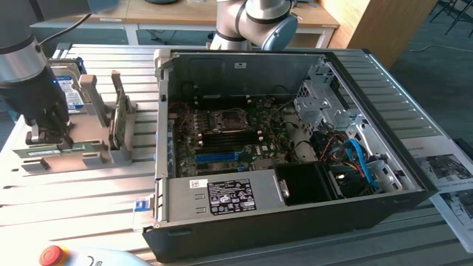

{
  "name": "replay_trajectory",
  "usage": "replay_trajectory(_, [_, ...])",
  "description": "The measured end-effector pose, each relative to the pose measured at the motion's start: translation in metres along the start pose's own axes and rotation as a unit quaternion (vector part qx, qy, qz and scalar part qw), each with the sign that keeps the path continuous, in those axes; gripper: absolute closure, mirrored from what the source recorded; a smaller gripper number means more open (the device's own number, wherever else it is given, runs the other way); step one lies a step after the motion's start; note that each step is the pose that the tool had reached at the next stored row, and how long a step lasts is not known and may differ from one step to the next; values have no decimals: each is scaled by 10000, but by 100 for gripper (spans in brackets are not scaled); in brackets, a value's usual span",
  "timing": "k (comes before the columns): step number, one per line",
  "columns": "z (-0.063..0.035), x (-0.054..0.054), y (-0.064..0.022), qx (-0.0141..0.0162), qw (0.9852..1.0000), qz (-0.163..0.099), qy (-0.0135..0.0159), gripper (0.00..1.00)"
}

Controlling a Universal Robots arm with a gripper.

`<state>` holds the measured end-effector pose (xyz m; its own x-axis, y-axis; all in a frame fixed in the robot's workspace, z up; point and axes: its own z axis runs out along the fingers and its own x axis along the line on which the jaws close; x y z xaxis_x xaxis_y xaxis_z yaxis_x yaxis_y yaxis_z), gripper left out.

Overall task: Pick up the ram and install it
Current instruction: 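Pick up the ram and move it above insertion slot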

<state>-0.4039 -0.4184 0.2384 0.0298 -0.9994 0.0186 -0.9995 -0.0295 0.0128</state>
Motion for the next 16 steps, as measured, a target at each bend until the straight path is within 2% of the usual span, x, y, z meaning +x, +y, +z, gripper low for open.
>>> replay_trajectory(16, [-270,5,3,-1,10000,18,1,88])
